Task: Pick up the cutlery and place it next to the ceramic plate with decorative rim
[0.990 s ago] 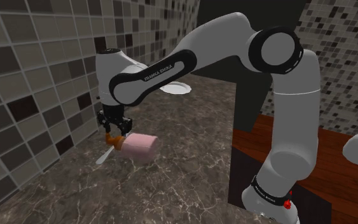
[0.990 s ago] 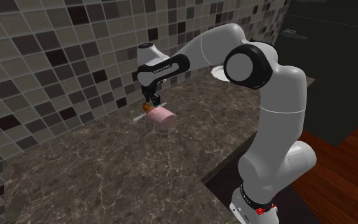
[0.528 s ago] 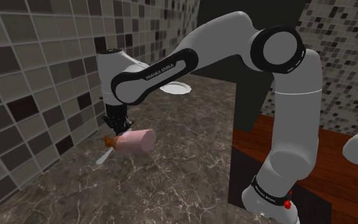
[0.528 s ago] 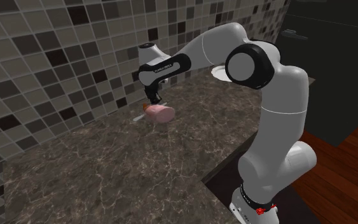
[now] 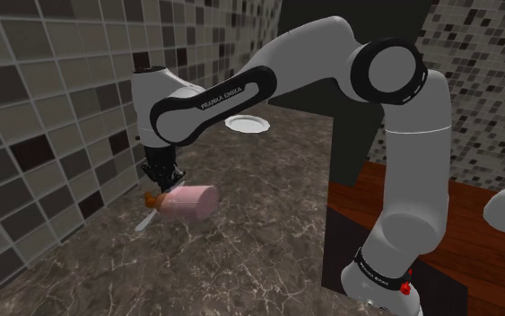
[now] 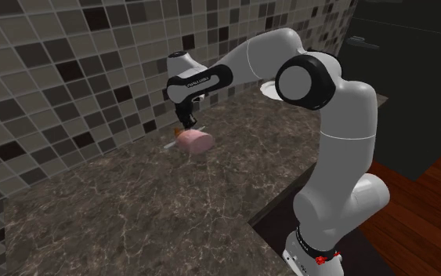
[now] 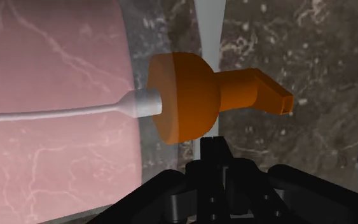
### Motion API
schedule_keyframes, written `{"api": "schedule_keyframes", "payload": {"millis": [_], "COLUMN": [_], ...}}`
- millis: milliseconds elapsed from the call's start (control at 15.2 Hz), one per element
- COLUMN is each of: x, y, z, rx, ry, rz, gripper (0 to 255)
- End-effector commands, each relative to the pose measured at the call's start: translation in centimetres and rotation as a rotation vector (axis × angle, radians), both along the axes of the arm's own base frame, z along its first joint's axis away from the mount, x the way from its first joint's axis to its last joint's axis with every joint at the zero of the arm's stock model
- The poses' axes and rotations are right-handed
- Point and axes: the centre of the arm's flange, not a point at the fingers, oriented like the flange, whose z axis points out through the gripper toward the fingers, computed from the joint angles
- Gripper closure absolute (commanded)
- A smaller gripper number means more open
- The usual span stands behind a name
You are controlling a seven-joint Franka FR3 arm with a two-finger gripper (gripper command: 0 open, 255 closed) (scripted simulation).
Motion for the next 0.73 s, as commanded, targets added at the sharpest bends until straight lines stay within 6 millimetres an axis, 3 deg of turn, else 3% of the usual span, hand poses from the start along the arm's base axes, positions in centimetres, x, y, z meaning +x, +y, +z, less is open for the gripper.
{"api": "schedule_keyframes", "payload": {"millis": [0, 594, 660], "x": [0.0, -5.7, -6.1], "y": [0.0, 14.0, 14.8], "z": [0.0, 0.5, 0.4], "rx": [0.000, -0.211, -0.223], "ry": [0.001, -0.052, -0.055], "rz": [0.000, 0.012, 0.013], "gripper": [0, 0, 0]}}
